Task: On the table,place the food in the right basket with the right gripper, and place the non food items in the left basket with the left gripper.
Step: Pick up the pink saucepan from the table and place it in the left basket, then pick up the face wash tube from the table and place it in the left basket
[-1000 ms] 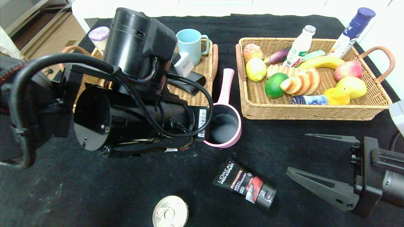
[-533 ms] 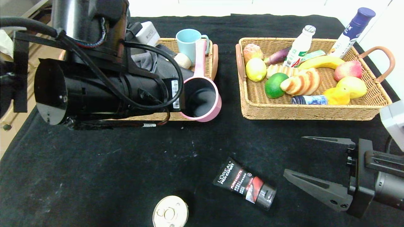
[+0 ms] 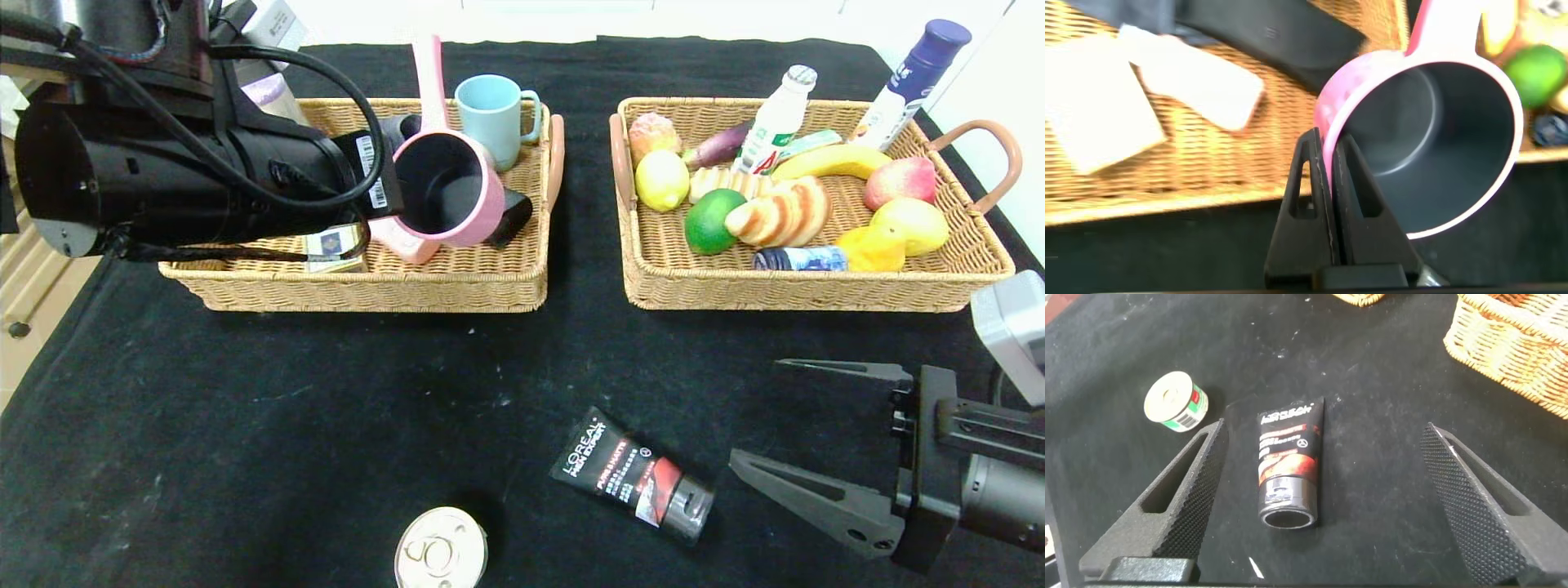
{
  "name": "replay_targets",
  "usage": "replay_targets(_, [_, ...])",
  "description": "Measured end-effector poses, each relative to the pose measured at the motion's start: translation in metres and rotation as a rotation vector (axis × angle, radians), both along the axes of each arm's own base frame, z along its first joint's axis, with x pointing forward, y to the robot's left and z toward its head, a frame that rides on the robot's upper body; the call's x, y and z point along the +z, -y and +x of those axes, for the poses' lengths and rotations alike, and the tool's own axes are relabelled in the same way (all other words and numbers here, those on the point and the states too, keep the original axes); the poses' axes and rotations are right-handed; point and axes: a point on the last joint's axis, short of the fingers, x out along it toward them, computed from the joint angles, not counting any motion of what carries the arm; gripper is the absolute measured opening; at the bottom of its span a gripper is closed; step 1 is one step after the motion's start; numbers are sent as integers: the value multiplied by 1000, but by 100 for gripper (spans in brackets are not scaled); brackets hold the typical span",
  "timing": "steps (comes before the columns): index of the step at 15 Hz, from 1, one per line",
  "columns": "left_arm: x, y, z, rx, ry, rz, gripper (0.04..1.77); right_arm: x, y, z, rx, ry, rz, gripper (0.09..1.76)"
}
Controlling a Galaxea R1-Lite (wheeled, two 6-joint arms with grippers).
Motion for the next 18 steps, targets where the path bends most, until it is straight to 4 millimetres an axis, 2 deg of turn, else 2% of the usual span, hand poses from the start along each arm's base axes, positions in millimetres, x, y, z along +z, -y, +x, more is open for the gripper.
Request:
replay_targets(6, [5,-29,23,53,27,-24,12,3,2,1,-9,9,7,171])
replay_targets(10, [0,-34,40,87,49,-31,12,5,3,-1,-11,18,13,171])
replay_targets(13, [-4,-34,45,95,37,-26,12,7,4,-2,-14,27,18,171])
replay_targets(16, [-6,-35,46,95,32,-27,62,8,5,-3,-16,31,21,171])
replay_targets(18, [-6,-35,47,97,29,-26,87,8,5,-3,-15,33,20,171])
